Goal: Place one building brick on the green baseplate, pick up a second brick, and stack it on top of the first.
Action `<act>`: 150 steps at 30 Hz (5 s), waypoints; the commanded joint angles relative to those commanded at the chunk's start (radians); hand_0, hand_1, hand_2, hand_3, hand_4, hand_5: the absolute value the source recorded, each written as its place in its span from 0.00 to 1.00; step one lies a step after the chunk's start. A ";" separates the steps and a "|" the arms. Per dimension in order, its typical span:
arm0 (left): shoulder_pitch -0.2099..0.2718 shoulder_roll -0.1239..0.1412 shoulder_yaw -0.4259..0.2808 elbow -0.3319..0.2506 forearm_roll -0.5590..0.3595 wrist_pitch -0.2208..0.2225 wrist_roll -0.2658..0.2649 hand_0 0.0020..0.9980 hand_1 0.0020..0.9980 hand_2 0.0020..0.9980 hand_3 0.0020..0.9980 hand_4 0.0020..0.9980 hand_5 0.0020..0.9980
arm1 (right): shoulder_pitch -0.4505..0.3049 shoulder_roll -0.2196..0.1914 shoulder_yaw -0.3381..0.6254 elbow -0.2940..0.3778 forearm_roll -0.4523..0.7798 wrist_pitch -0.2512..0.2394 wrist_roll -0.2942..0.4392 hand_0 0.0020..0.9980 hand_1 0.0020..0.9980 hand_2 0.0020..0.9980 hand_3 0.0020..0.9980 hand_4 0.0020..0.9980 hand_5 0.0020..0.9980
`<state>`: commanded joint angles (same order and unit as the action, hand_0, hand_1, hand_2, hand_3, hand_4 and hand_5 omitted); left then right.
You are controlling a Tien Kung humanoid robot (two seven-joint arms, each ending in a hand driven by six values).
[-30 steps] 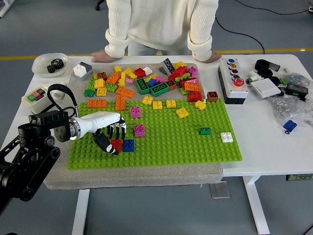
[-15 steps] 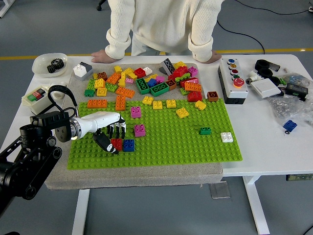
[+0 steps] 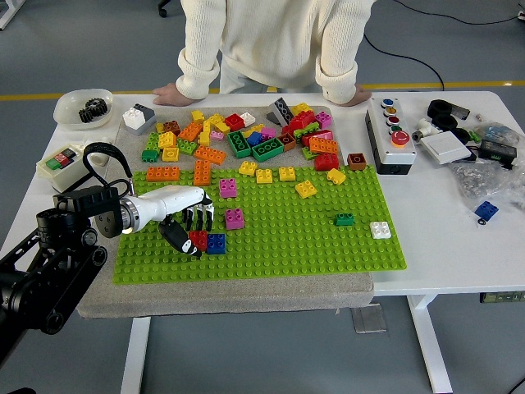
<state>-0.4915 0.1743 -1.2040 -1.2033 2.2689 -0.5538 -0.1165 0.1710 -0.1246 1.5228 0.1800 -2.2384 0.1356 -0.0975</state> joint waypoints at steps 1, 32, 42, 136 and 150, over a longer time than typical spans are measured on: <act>0.001 0.000 0.001 0.000 0.000 0.000 0.000 0.41 0.34 0.36 0.42 0.91 0.00 | 0.000 0.000 0.000 0.000 0.000 0.000 0.000 0.74 0.64 0.72 0.60 0.82 0.41; -0.003 0.002 0.008 -0.001 0.000 -0.011 -0.006 0.45 0.38 0.41 0.50 0.95 0.00 | -0.001 0.001 -0.004 0.000 -0.002 0.001 0.001 0.74 0.64 0.72 0.60 0.82 0.41; -0.005 0.002 0.006 0.000 0.000 -0.018 -0.007 0.44 0.38 0.45 0.52 1.00 0.00 | 0.000 0.001 -0.004 0.000 -0.001 0.001 0.001 0.74 0.64 0.72 0.60 0.82 0.41; -0.009 0.000 -0.011 -0.004 0.000 -0.046 -0.023 0.51 0.43 0.54 0.63 1.00 0.27 | -0.002 0.002 -0.009 0.000 0.006 0.003 0.003 0.74 0.64 0.72 0.60 0.83 0.41; -0.011 0.009 -0.045 -0.031 0.000 -0.036 -0.029 0.50 0.43 0.57 0.71 1.00 0.33 | -0.002 0.003 -0.005 0.000 0.006 0.002 0.002 0.74 0.65 0.72 0.60 0.83 0.41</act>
<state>-0.5025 0.1829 -1.2492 -1.2348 2.2689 -0.5900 -0.1456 0.1688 -0.1218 1.5176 0.1800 -2.2327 0.1373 -0.0953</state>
